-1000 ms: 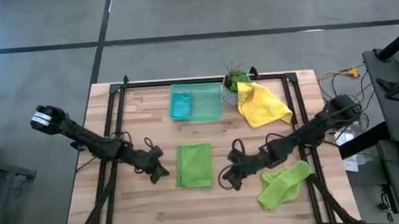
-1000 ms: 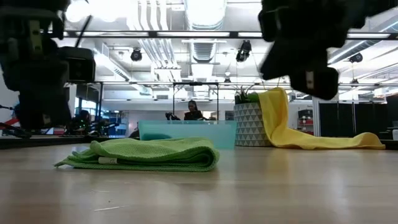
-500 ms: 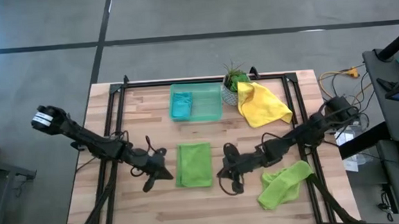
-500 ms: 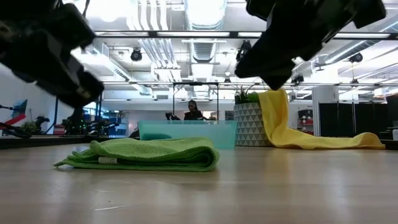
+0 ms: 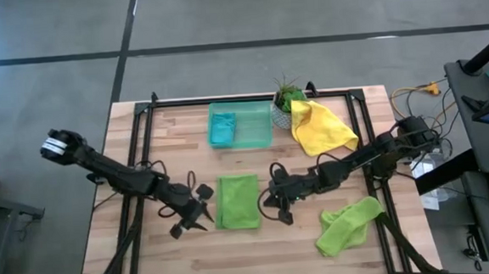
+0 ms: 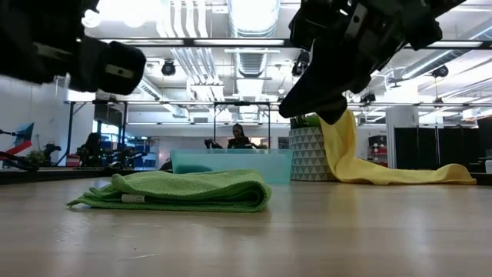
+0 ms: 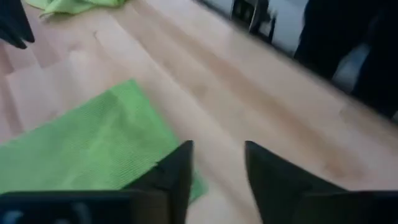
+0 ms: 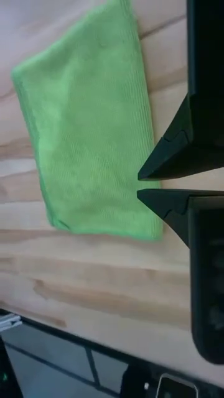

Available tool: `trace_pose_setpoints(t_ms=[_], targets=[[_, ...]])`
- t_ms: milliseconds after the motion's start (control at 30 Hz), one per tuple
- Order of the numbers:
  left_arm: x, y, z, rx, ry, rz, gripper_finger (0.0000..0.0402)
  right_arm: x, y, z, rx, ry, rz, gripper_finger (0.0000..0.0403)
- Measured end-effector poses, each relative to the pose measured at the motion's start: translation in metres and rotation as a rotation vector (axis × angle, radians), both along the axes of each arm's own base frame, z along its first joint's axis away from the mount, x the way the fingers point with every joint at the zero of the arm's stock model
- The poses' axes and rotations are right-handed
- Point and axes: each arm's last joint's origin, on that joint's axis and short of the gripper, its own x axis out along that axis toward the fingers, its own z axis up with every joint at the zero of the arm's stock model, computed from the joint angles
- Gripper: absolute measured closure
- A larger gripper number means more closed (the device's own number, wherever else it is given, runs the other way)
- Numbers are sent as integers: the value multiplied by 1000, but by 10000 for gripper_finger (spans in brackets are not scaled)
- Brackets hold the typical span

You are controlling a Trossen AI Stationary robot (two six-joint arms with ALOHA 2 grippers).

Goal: Fold microfiber towels
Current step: Fold the green microfiber towel

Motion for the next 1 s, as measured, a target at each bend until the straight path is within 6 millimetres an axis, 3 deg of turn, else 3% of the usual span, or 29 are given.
trace_pose_setpoints(t_ms=[133, 233, 400, 567, 700, 1000], targets=[[18, -5, -7, 226, 2, -63, 195, 0, 0, 0, 53, 17, -40, 374], [36, -9, -17, 377, 104, -106, 160, -2, 0, -3, 49, 44, -45, 374], [62, -18, -36, 534, 303, -214, 148, -3, -1, -4, 50, 70, -52, 374], [81, -25, -39, 582, 363, -201, 148, -4, -1, -5, 61, 75, -62, 374], [84, -25, -31, 612, 363, -183, 148, -4, -1, -5, 60, 76, -62, 374], [67, -16, 4, 634, 282, -131, 148, -4, -1, -5, 58, 75, -63, 374]])
